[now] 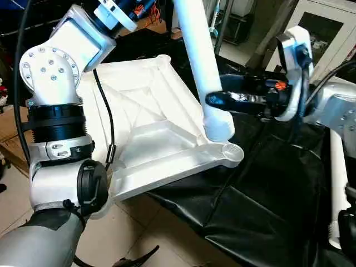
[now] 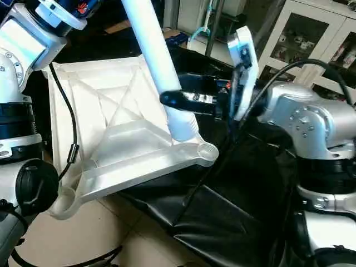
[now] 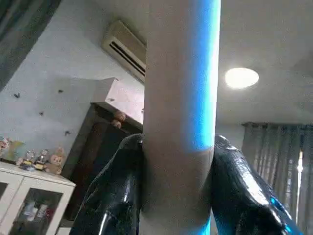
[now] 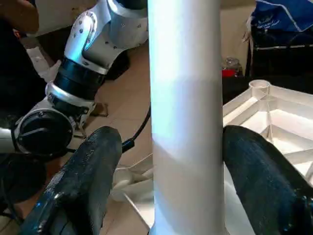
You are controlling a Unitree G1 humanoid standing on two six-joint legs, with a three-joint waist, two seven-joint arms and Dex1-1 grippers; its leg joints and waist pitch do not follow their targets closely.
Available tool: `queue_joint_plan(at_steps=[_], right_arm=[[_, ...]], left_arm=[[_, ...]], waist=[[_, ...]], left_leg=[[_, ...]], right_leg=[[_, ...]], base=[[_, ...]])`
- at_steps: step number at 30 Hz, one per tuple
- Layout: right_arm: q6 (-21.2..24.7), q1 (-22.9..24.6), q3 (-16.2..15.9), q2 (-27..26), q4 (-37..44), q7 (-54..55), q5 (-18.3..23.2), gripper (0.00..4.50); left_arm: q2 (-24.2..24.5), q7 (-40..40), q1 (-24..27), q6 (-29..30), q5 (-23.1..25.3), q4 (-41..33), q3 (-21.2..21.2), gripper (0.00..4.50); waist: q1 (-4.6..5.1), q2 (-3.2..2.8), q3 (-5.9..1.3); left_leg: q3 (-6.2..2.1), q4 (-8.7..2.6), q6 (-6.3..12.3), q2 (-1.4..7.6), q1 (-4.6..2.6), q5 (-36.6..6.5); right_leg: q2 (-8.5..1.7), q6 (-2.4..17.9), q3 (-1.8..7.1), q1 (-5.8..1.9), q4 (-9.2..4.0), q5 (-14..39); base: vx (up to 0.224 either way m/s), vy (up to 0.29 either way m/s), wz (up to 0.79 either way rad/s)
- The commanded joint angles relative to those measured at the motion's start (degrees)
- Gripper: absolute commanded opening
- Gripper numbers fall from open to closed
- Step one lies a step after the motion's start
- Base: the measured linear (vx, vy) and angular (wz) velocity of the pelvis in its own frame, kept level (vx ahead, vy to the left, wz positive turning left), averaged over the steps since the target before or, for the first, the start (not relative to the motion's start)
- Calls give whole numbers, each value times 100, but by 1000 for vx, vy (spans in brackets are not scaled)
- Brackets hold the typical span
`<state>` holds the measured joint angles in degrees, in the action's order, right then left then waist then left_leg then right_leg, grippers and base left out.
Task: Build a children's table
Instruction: Insert table leg to table base
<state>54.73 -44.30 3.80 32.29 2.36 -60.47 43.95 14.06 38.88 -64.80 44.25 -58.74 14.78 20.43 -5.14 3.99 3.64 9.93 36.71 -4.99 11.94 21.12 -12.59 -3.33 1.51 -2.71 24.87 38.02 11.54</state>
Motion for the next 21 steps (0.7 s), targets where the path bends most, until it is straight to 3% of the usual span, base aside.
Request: queue_joint_plan(at_steps=[1, 7, 9, 10, 11, 12, 14, 15, 16, 17, 19, 21], right_arm=[[29, 79, -134, 105, 190, -71, -10, 353], [147, 35, 90, -2, 197, 1, 218, 353], [17, 46, 360, -99, 246, 173, 342, 353], [-308, 177, 574, -187, 292, 585, 154, 353], [-313, 179, 576, -188, 293, 591, 150, 353], [-644, 427, 811, -278, 322, 1028, -77, 353], [-871, 712, 1030, -351, 376, 1379, -249, 353], [-871, 712, 1030, -351, 376, 1379, -249, 353], [-1099, 1133, 1377, -567, 500, 1766, -309, 353], [-1116, 1167, 1410, -595, 512, 1797, -303, 353], [-1241, 1608, 1901, -1003, 716, 2249, -150, 353], [-1364, 1920, 1986, -1139, 821, 2431, -311, 353]], left_arm=[[-28, 197, -28, 91, -189, -269, -12, 161], [36, 231, -7, 213, -303, -431, -11, 161], [82, -227, -200, 9, 45, -186, -17, 161], [122, -650, -358, -244, 365, 3, 6, 161], [123, -656, -360, -248, 370, 5, 7, 161], [165, -955, -455, -401, 532, 84, 73, 161], [216, -1098, -491, -414, 551, 60, 125, 161], [216, -1098, -491, -414, 551, 60, 125, 161], [307, -1142, -424, -369, 578, -7, 135, 161], [314, -1148, -410, -361, 578, -9, 139, 161], [414, -1229, -196, -237, 578, -45, 188, 161], [438, -1279, -43, -221, 621, -36, 203, 161]], waist=[[-34, -79, -515], [-27, -98, -508], [-35, -135, -518], [-38, -127, -509], [-39, -141, -513], [-39, -117, -516], [-57, -113, -521], [-57, -113, -521], [-47, -119, -525], [-50, -123, -523], [-41, -152, -524], [-10, -162, -506]], left_leg=[[14, -333, 169, 27, -28, 387], [14, -332, 172, 34, -24, 327], [8, -327, 166, 36, -36, 291], [7, -332, 152, 35, -34, 289], [2, -329, 93, 37, -42, 309], [0, -331, 66, 34, -36, 323], [-4, -335, 9, 19, -18, 386], [-4, -335, 9, 19, -18, 386], [0, -334, 8, 9, -11, 481], [11, -329, 29, 8, -20, 459], [11, -334, 59, 9, -26, 410], [4, -350, 74, 4, -16, 376]], right_leg=[[-312, 1751, 252, -581, -282, -1345], [-314, 1774, 250, -569, -283, -1302], [-314, 1749, 244, -562, -288, -1294], [-314, 1686, 246, -563, -304, -1226], [-317, 1649, 240, -551, -307, -1192], [-318, 1626, 242, -568, -311, -1187], [-321, 1536, 250, -597, -297, -1275], [-321, 1536, 250, -597, -297, -1275], [-306, 1540, 246, -589, -290, -1397], [-309, 1548, 245, -570, -290, -1404], [-309, 1582, 238, -562, -295, -1393], [-291, 1576, 233, -571, -304, -1289]], base=[[0, 0, 0], [0, 0, 0], [0, 0, 0], [0, 0, 0], [0, 0, 0], [0, 0, 0], [0, 0, 0], [0, 0, 0], [0, 0, 0], [0, 0, 0], [0, 0, 0], [0, 0, 0]])
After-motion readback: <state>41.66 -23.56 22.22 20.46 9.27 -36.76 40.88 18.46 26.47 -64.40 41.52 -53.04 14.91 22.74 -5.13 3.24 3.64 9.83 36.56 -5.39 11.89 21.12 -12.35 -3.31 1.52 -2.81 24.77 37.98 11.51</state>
